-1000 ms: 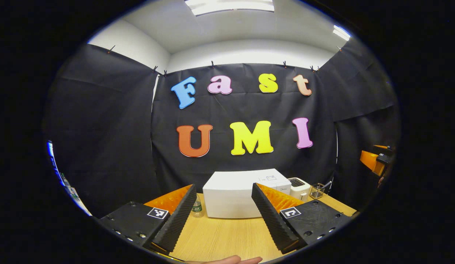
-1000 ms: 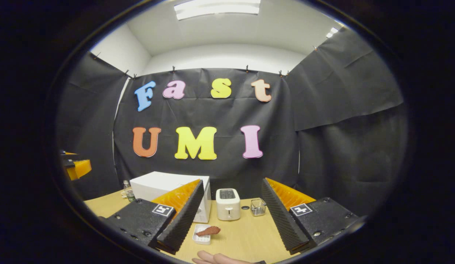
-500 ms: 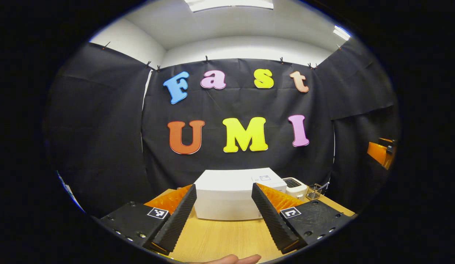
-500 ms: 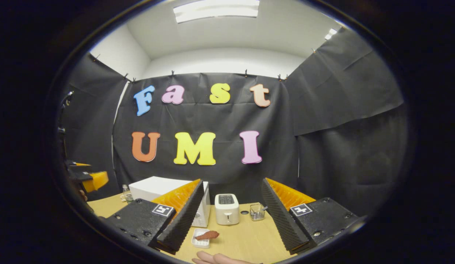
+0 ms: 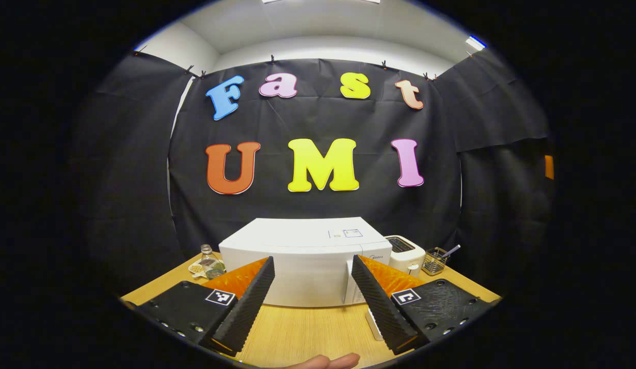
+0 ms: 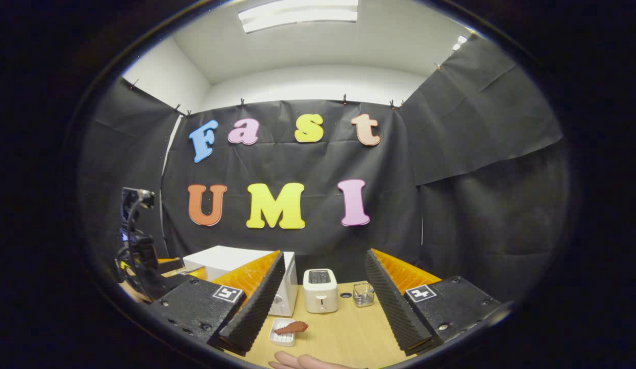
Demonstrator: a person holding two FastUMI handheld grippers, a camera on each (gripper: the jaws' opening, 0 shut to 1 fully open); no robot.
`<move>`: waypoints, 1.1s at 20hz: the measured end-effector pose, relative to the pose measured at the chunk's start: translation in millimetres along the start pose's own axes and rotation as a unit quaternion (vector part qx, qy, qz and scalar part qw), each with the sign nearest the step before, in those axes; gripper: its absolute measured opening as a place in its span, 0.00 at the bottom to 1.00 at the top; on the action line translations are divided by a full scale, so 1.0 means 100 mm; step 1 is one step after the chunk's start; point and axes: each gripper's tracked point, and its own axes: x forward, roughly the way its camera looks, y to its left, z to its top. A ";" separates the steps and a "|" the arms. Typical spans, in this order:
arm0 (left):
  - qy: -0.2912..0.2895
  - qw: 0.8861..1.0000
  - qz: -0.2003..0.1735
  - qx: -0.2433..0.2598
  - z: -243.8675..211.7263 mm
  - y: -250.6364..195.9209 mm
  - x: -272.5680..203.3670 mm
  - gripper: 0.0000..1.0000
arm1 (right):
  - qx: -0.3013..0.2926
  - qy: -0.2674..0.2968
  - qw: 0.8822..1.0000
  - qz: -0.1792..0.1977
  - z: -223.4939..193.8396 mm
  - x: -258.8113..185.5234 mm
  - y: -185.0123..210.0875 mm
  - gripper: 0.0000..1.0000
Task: Open the microwave oven with the left hand, put the food in, and close the microwave oven.
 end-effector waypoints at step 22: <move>0.069 0.996 -0.043 -0.047 -1.56 -0.86 1.54 0.84 | 0.006 0.030 1.000 -0.003 -0.47 0.38 -0.56 0.92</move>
